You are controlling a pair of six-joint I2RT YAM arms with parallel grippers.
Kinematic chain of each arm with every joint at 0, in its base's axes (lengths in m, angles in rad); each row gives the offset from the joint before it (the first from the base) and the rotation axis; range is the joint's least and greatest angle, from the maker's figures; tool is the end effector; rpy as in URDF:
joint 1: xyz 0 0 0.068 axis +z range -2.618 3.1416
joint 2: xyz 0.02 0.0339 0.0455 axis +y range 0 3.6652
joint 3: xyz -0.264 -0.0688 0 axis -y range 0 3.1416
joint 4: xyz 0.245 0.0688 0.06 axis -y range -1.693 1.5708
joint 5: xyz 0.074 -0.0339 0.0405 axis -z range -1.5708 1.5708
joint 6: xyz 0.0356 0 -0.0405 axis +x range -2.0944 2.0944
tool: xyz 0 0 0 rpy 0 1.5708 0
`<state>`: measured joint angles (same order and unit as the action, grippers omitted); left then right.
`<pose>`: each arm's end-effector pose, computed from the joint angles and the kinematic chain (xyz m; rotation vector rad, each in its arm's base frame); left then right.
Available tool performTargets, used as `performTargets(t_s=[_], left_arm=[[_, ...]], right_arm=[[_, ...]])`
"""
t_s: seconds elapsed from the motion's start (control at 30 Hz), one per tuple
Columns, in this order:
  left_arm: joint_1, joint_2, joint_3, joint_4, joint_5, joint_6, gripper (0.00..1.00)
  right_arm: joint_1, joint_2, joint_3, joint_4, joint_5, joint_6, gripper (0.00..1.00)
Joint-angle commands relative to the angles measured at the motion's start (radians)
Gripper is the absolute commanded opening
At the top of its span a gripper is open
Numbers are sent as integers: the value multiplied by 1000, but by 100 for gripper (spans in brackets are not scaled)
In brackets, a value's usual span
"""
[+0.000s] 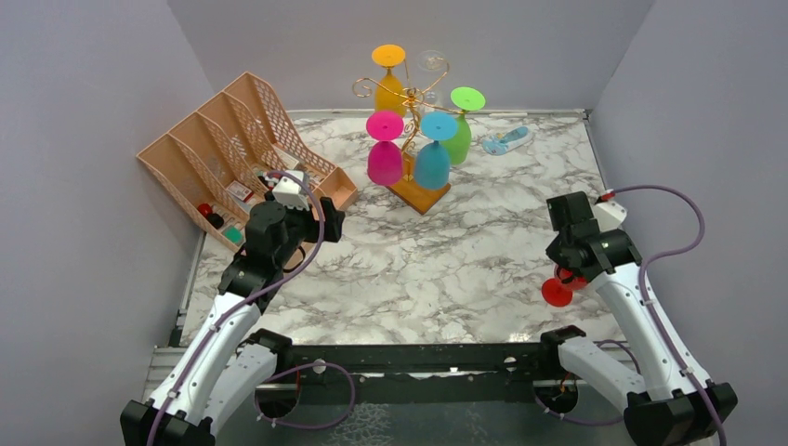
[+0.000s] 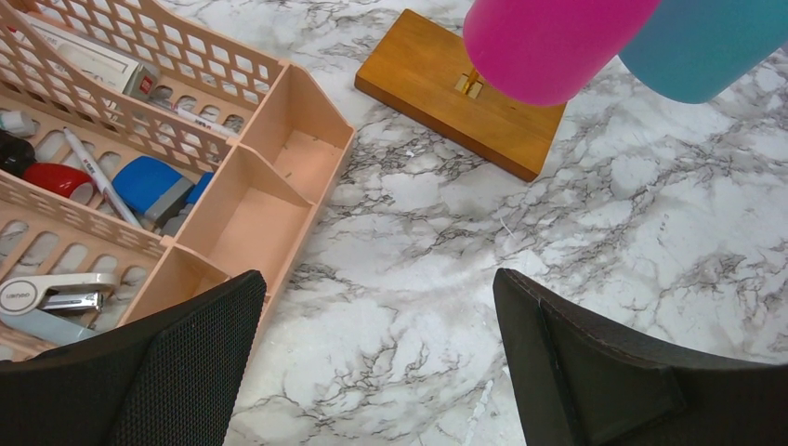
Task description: Place the wine glass upside down on the wine glass rack
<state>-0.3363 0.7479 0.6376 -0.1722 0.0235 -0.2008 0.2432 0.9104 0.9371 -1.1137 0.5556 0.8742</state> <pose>0.1714 -0.0608 0.2952 0.1432 1.8663 -0.3942 0.1500 0.0179 0.2962 0.9182 2.2610 -0.2703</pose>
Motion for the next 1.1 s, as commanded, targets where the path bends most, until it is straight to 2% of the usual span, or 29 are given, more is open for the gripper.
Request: performTargets(t_s=[0.0,0.07,0.2,0.37,0.43,0.63,0.7,0.8,0.97,1.07], left_arm=[[-6,-7,-20,44,56,-5,99],[-5,-3,-22,47,55,-11,99],[-5,1,-21,50,20,-20,99],[-4,-27,-37,86,45,-20,99],[-3,-42,-55,107,54,7,99],[-4,-121,-98,151,-37,63,99],[-4,-141,-103,172,-20,85,99],[-4,-153,-105,214,43,116,99],[-4,-157,-108,289,270,213,99],[-3,-148,-103,300,390,326,99]], right_arm=[[2,-39,-2,60,-15,-15,7],[2,-49,6,62,-33,-29,1],[2,-80,11,111,-107,-91,1],[2,-134,19,187,-203,-189,1],[2,-149,29,216,-259,-230,1],[2,-183,54,284,-490,-352,1],[2,-192,59,292,-593,-391,1],[2,-233,34,381,-854,-488,1],[2,-253,12,481,-1226,-541,1],[1,-234,-6,544,-1428,-547,1]])
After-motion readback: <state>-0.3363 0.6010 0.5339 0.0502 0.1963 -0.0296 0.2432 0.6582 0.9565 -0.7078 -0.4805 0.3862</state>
